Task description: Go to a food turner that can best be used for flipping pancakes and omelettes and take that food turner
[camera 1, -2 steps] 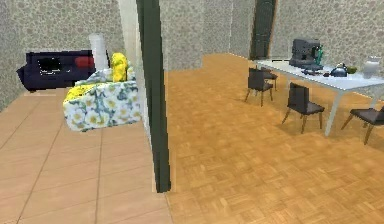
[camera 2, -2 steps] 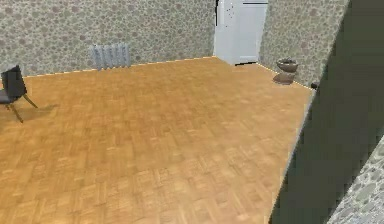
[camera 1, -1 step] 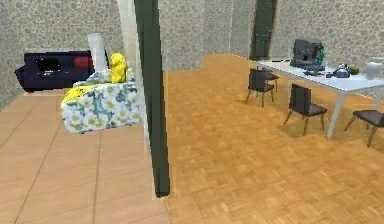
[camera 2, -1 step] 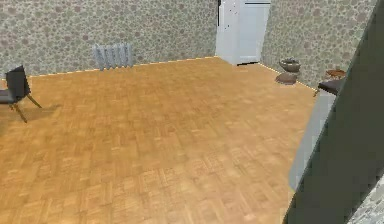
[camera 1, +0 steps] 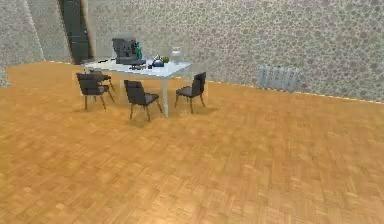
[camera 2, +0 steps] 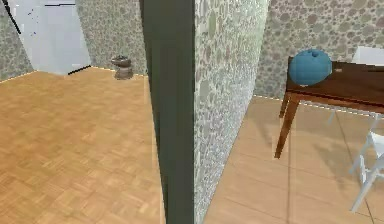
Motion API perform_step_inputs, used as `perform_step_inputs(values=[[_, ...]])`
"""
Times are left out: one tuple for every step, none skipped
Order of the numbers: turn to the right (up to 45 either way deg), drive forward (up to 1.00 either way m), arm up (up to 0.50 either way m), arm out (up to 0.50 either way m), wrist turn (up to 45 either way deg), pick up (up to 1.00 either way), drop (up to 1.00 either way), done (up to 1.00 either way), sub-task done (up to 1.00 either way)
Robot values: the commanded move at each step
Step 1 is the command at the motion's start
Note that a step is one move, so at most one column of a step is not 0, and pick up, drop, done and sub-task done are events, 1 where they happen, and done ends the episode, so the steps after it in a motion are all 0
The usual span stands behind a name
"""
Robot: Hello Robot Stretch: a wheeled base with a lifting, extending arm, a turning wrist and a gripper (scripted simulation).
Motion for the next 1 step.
perform_step_inputs(values=[[39.0,0.00,0.00,0.00,0.0,0.00,0.00,0.00,0.00]])
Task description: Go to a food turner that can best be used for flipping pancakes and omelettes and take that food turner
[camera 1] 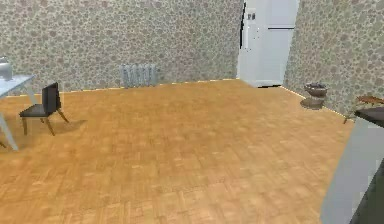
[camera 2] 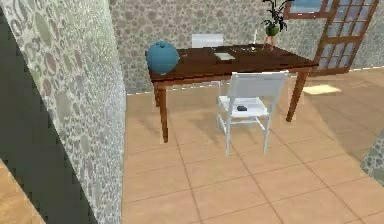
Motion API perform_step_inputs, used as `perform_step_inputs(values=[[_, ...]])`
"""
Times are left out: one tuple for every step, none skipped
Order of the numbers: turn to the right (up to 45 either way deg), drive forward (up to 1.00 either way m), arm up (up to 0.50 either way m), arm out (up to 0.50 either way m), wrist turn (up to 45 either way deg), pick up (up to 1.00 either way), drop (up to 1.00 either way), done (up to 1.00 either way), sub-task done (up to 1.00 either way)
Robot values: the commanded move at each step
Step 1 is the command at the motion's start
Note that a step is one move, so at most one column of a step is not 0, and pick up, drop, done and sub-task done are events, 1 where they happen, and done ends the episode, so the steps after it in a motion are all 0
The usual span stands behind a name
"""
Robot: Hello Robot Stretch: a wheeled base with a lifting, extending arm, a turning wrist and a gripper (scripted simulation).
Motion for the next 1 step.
perform_step_inputs(values=[[0.0,0.95,0.00,0.00,0.0,0.00,0.00,0.00,0.00]])
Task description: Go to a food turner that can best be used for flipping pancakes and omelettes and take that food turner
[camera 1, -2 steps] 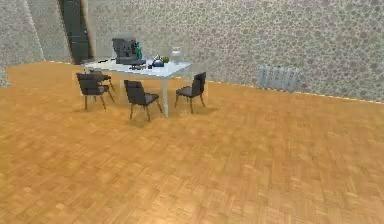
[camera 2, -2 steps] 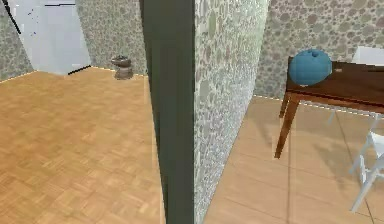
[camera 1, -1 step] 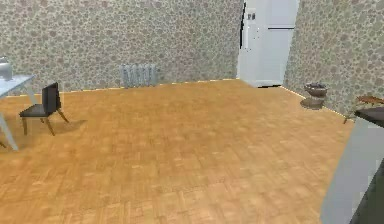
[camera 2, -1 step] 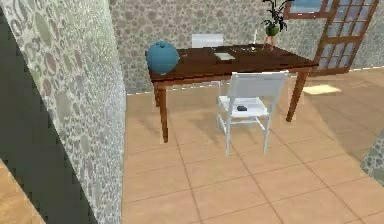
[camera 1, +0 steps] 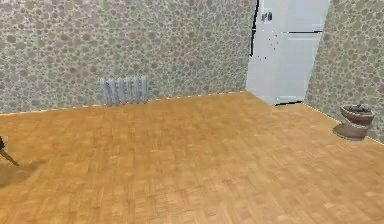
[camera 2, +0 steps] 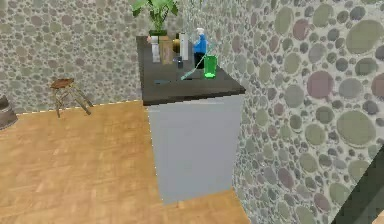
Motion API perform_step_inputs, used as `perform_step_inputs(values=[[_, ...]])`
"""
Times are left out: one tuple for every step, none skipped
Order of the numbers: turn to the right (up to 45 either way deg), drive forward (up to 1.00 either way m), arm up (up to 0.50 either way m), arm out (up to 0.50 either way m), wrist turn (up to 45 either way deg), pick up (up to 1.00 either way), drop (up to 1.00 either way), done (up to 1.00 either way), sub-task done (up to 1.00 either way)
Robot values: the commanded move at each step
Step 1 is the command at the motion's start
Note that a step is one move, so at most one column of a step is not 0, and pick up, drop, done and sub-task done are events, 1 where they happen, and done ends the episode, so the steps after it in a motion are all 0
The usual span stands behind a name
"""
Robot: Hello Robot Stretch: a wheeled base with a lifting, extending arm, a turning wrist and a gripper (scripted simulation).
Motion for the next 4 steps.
perform_step_inputs(values=[[39.0,0.00,0.00,0.00,0.0,0.00,0.00,0.00,0.00],[0.0,0.25,0.00,0.00,0.0,0.00,0.00,0.00,0.00],[-24.0,0.00,0.00,0.00,0.0,0.00,0.00,0.00,0.00],[-3.0,0.00,0.00,0.00,0.0,0.00,0.00,0.00,0.00]])
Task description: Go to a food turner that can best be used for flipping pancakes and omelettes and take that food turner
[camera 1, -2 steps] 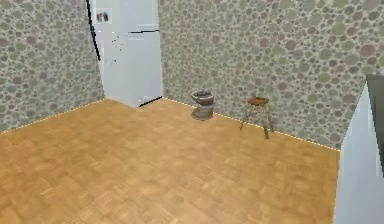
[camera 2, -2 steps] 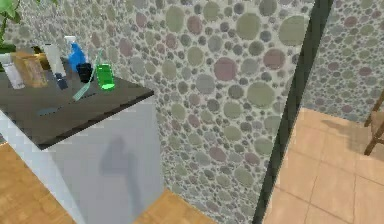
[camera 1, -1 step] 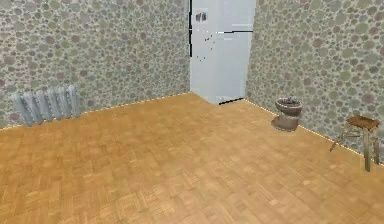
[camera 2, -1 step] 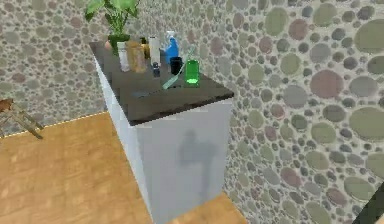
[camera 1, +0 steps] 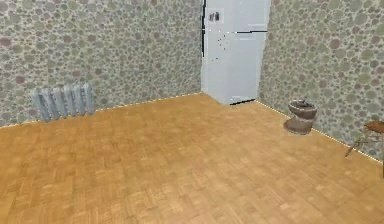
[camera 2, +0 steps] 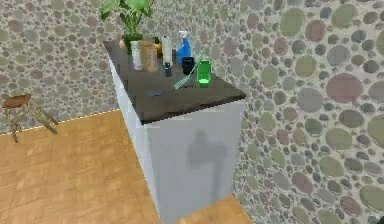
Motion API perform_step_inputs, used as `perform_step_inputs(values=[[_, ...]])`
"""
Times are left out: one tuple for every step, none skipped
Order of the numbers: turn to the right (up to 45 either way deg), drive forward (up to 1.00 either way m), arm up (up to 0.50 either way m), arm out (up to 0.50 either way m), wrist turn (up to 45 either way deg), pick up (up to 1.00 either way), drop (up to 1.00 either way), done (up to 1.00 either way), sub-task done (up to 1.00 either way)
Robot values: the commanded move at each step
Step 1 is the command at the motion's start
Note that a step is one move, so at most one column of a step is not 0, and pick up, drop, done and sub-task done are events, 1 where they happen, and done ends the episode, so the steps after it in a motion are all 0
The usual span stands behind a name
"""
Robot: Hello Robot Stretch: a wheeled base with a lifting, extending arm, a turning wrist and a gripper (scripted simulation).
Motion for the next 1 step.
perform_step_inputs(values=[[45.0,0.00,0.00,0.00,0.0,0.00,0.00,0.00,0.00]])
